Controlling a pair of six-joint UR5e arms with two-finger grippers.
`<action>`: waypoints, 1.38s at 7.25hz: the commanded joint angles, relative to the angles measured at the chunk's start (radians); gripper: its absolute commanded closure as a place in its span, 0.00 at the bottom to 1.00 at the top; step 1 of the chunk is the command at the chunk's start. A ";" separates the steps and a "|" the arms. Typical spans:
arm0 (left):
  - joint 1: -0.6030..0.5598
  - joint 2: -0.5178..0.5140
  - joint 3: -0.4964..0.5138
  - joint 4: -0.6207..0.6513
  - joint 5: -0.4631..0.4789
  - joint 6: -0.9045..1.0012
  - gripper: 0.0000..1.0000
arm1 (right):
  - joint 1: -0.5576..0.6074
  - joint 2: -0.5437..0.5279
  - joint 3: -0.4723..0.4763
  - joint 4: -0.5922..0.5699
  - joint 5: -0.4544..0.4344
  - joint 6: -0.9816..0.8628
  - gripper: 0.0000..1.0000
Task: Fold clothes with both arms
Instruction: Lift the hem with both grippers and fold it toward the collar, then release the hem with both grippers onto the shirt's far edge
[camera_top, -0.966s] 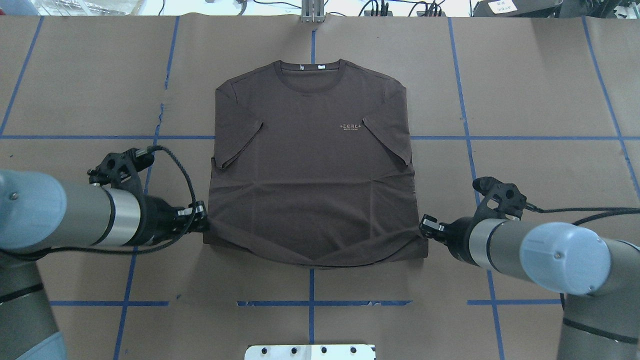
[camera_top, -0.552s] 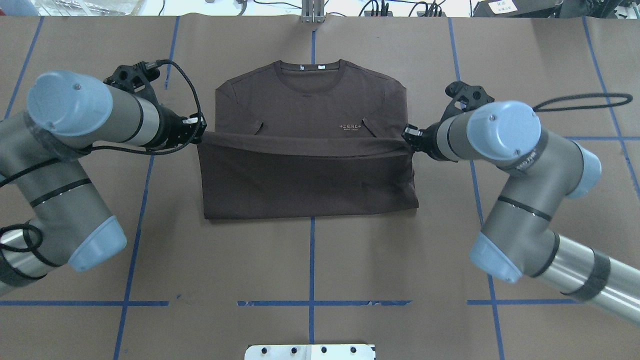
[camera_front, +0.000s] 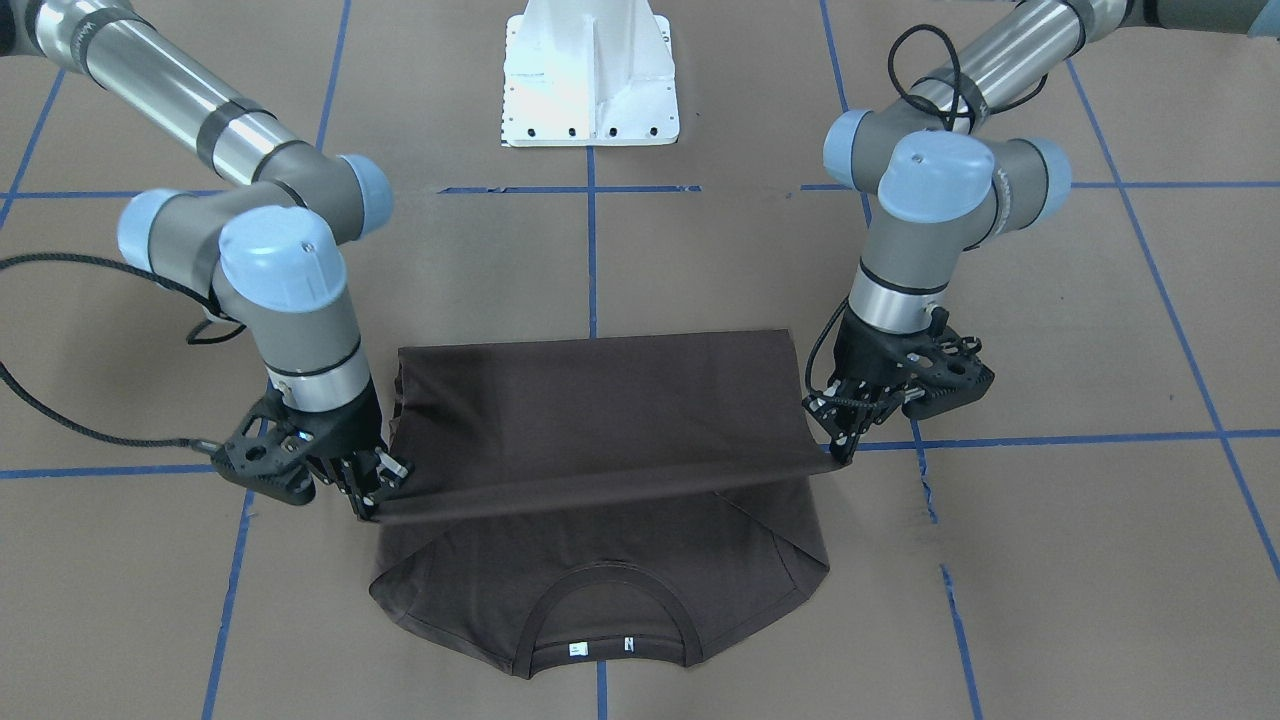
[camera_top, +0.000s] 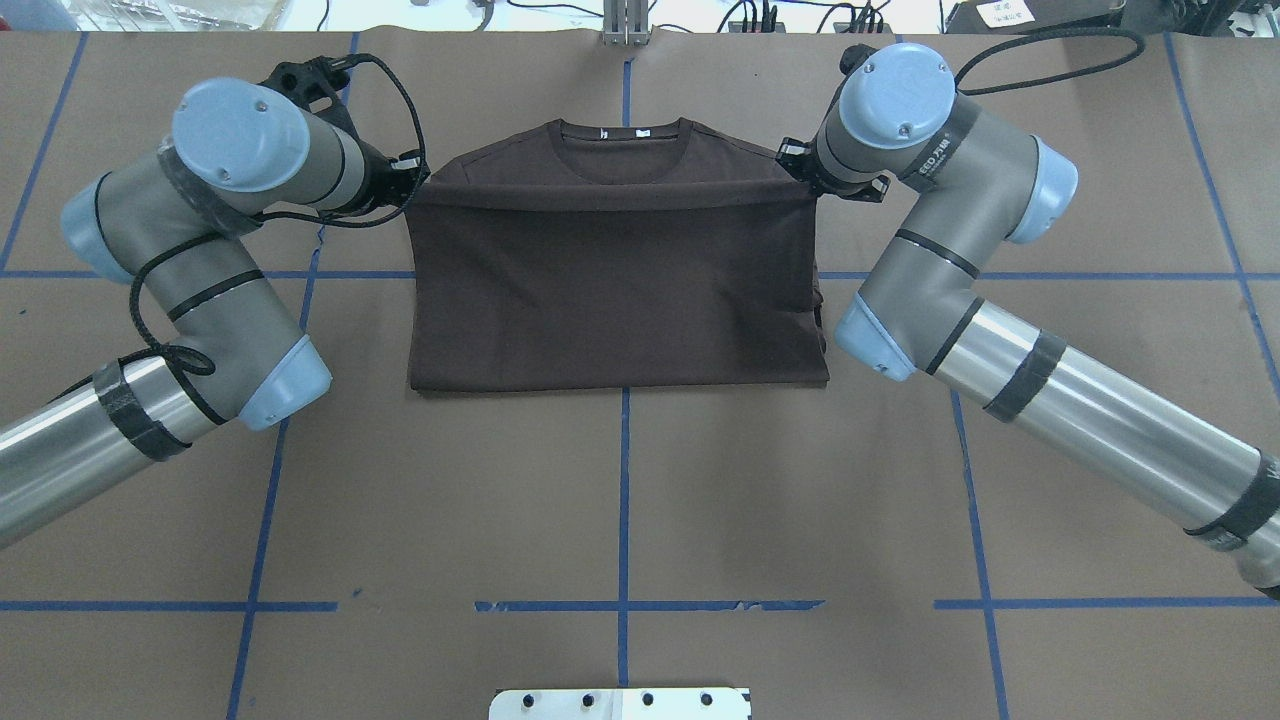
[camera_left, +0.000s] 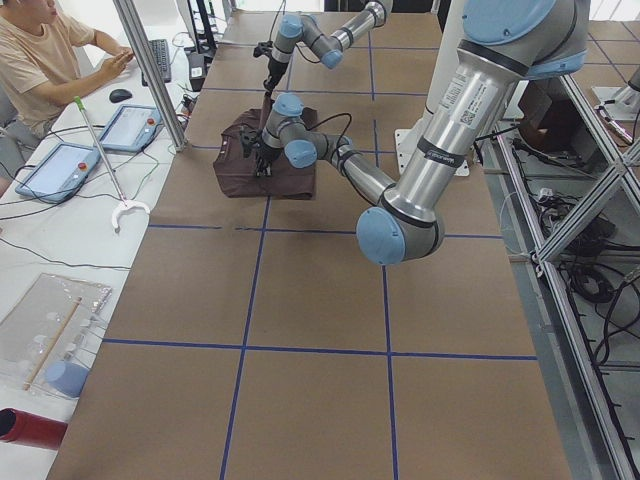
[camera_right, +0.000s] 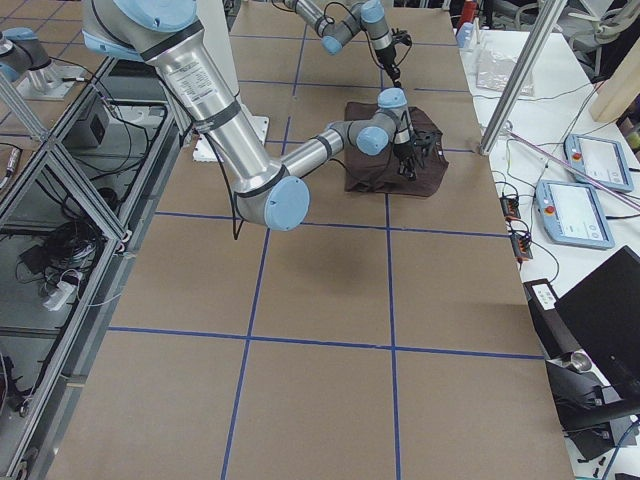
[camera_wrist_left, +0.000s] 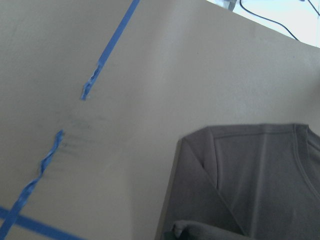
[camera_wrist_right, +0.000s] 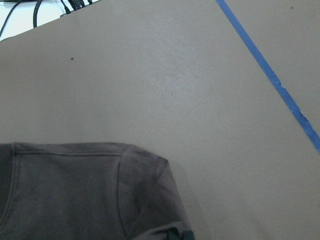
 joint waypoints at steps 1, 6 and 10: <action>0.001 -0.038 0.096 -0.062 0.012 0.001 1.00 | 0.002 0.049 -0.124 0.077 -0.005 -0.008 1.00; -0.004 -0.063 0.180 -0.148 0.026 0.009 0.66 | 0.002 0.072 -0.170 0.082 -0.051 -0.052 0.69; -0.007 -0.030 0.167 -0.262 0.018 0.006 0.53 | 0.034 0.022 -0.036 0.087 0.049 -0.031 0.32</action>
